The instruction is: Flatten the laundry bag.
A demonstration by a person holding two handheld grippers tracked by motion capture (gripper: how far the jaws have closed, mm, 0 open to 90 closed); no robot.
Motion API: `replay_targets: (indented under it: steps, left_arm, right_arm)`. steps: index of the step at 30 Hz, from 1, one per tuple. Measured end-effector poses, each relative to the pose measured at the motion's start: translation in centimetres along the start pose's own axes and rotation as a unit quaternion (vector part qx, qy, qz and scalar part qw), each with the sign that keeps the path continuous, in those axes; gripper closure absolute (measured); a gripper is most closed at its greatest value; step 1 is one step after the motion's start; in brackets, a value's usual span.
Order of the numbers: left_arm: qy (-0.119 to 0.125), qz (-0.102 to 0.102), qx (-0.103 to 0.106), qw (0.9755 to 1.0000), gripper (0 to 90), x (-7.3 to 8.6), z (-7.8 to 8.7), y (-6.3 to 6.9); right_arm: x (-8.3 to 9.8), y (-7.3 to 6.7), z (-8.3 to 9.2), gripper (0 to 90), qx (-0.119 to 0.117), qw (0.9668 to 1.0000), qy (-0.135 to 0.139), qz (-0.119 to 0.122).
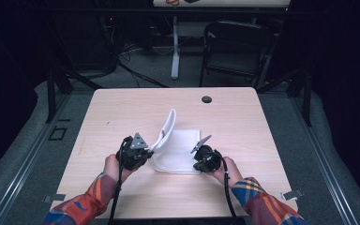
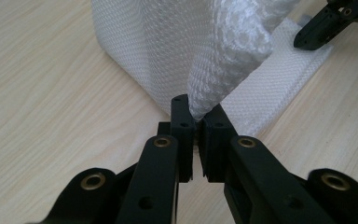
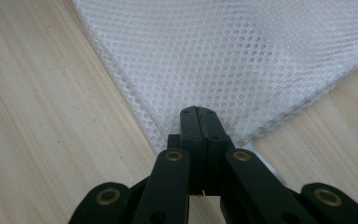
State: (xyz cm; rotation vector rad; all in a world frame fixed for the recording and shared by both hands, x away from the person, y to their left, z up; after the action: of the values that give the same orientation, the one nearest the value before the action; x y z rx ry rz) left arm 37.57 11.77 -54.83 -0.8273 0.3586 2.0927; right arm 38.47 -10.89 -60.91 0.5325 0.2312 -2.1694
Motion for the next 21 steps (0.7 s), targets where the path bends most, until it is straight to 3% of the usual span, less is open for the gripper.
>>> replay_targets:
  steps: [21]
  left_arm:
    - [-0.023, 0.009, -0.011, 0.9996, 86.4, 1.9, 0.1, -1.0]
  right_arm:
    - [0.0, 0.1, 0.0, 90.0, 0.002, 1.0, -0.001, 0.0]
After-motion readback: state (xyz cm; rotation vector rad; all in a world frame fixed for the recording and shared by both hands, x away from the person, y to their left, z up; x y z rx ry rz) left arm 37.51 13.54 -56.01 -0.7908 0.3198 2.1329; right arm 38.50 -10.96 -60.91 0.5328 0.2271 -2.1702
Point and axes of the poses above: each handheld gripper's, and its own axes: z roughly backward along the jaws, x roughly out of its underside, y roughly to its right, the point moved 6 cm from there along -z, roughly forward along the jaws, and after that the axes turned 4 degrees about x, right-handed, at the moved point
